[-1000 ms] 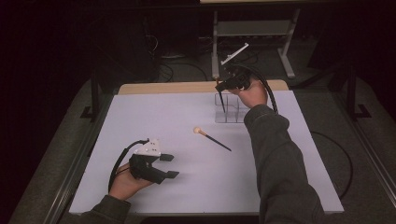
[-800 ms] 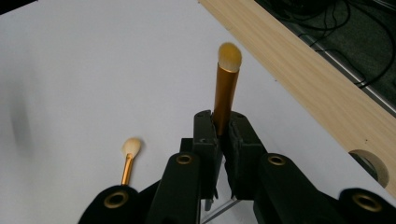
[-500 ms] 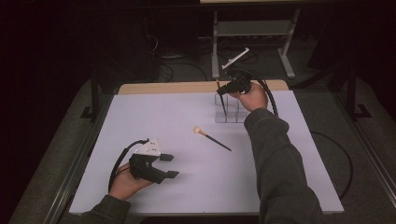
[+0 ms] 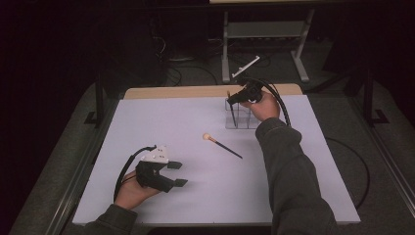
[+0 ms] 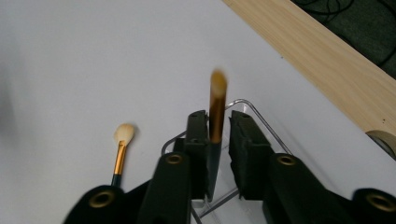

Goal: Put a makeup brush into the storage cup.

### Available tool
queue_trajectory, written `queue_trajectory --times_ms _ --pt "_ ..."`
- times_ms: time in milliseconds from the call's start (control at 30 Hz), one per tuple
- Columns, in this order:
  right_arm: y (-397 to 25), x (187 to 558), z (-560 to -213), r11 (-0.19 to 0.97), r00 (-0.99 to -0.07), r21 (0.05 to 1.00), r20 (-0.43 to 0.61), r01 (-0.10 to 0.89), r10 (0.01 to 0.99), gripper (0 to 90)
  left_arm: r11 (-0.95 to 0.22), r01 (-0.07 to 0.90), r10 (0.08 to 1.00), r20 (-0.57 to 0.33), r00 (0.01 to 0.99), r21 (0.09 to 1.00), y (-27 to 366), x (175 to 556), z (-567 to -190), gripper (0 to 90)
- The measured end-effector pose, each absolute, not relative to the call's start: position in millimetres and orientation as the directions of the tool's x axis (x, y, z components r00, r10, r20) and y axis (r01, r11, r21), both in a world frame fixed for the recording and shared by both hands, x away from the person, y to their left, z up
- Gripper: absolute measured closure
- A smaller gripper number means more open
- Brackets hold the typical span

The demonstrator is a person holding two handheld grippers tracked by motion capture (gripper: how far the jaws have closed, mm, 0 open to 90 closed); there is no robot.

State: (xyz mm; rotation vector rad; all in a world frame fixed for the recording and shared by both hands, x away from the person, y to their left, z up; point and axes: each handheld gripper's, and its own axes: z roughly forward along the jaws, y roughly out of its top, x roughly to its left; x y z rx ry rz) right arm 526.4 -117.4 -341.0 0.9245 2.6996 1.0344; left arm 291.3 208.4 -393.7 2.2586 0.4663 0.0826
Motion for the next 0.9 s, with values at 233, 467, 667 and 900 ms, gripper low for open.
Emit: queue_trajectory --times_ms 233,467,667,900 --pt "-117 523 -338 0.579 -0.807 0.642 0.109 0.503 0.581 69.9 -0.604 0.303 0.357 -0.09 0.93 0.737 208 291 -394 36.2" --pt "-121 516 -334 0.559 -0.806 0.657 0.129 0.505 0.577 69.3 -0.603 0.298 0.358 -0.083 0.93 0.74 209 291 -392 36.2" --pt "-126 509 -332 0.544 -0.801 0.663 0.143 0.514 0.582 68.0 -0.598 0.304 0.364 -0.087 0.927 0.741 210 291 -391 36.1" --pt "-132 500 -328 0.528 -0.804 0.68 0.156 0.509 0.574 65.6 -0.605 0.3 0.359 -0.084 0.929 0.738 210 292 -391 35.9"
